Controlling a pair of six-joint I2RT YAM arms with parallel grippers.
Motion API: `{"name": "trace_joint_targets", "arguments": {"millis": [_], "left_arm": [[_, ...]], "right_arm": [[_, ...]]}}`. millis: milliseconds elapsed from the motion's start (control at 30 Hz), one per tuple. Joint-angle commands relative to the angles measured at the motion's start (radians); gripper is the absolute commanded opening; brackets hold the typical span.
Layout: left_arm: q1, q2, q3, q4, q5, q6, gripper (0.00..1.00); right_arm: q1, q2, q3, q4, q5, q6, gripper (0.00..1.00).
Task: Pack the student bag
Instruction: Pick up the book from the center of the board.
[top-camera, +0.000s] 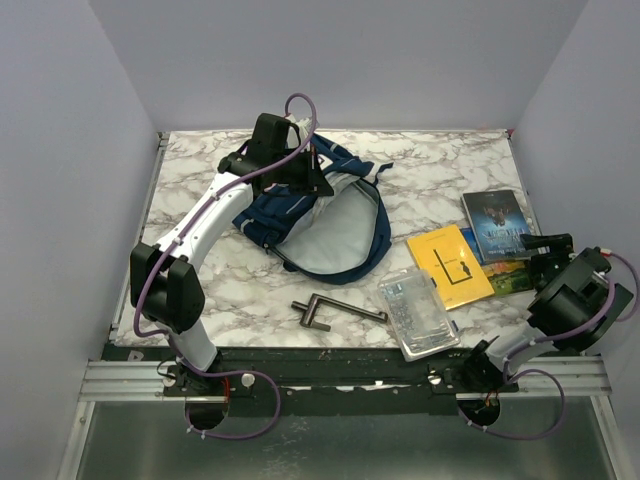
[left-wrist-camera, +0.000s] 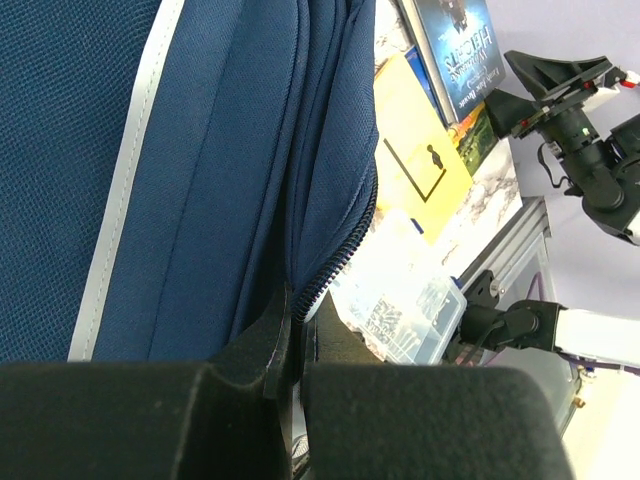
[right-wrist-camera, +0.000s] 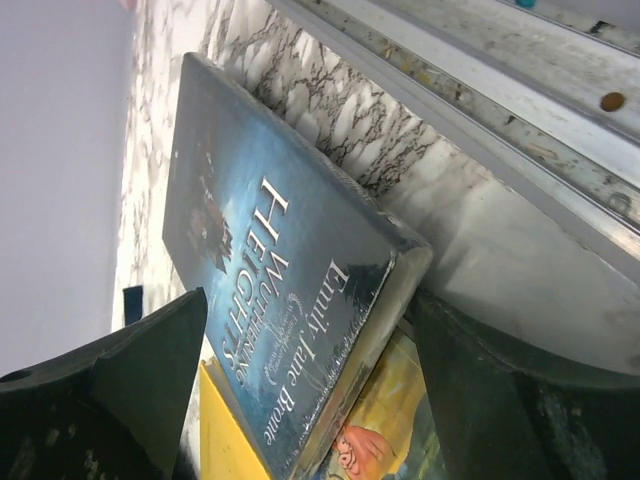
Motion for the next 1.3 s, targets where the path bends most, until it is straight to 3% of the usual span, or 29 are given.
{"name": "trace_joint_targets", "arguments": {"millis": [0,233,400,467,600,667,933,1267], "left_arm": [[0.008,0.002,0.008,0.064,0.044,-0.015,0.0],[0.008,0.0,0.007,0.066,0.048,-0.016,0.0],[0.008,-0.001,0.007,0.067,0.047,-0.016,0.0],[0.008,0.0,0.005,0.068,0.047,-0.017,0.0],[0.008,0.0,0.004,0.071,0.042,-0.017,0.0],[0.008,-0.003,0.002,0.071,0.037,-0.014,0.0],[0.011,-0.039,-0.012,0.09,0.011,0.003,0.0],[0.028,-0.112,-0.022,0.094,-0.042,0.023,0.0]], "right_arm": [[-0.008,0.076,-0.01,0.087,-0.119,0.042,0.84],[-0.008,0.169,-0.023,0.208,-0.114,0.108,0.77],[-0.008,0.255,-0.026,0.314,-0.131,0.174,0.64],[-0.004,0.279,-0.029,0.354,-0.131,0.191,0.52],[0.013,0.276,-0.047,0.506,-0.169,0.268,0.14],[0.031,0.213,-0.048,0.508,-0.168,0.3,0.02],[0.119,-0.13,0.037,0.148,-0.12,0.247,0.0],[0.376,-0.344,0.061,0.059,-0.204,0.464,0.0]]}}
